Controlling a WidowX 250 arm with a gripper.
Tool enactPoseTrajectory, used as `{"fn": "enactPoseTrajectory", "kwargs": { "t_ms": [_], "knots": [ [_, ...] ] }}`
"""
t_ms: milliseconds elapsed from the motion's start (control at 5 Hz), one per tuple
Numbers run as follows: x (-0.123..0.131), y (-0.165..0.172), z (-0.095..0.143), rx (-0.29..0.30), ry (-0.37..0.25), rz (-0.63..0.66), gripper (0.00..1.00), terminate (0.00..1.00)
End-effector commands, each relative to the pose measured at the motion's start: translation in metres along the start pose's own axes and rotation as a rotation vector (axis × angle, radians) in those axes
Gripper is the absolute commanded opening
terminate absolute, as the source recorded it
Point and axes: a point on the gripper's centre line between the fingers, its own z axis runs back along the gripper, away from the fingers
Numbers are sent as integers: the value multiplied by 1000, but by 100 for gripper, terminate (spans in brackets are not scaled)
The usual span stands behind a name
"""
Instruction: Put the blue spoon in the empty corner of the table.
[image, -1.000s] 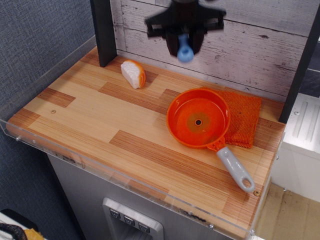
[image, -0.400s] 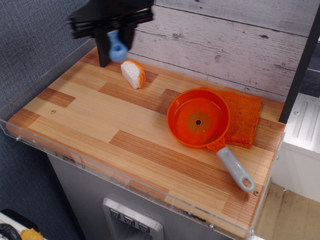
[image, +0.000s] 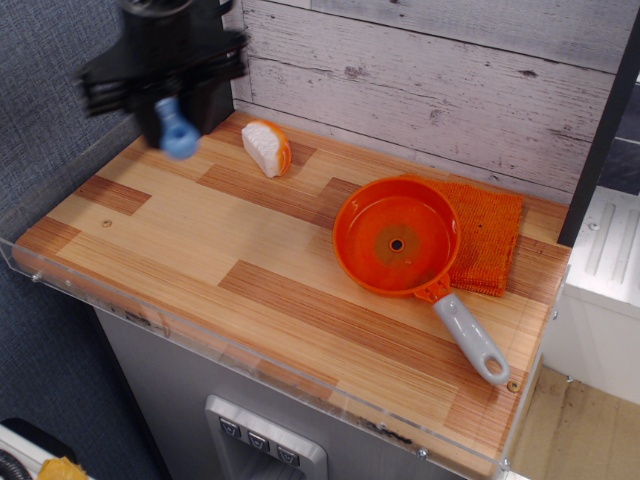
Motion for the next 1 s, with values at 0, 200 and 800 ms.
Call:
{"fn": "enactPoseTrajectory", "kwargs": {
  "t_ms": [0, 200, 800],
  "knots": [
    [-13, 35, -12, 75, 29, 85, 0, 0],
    [-23, 33, -26, 76, 69, 36, 0, 0],
    [-31, 31, -30, 201, 113, -210, 0, 0]
  ]
}}
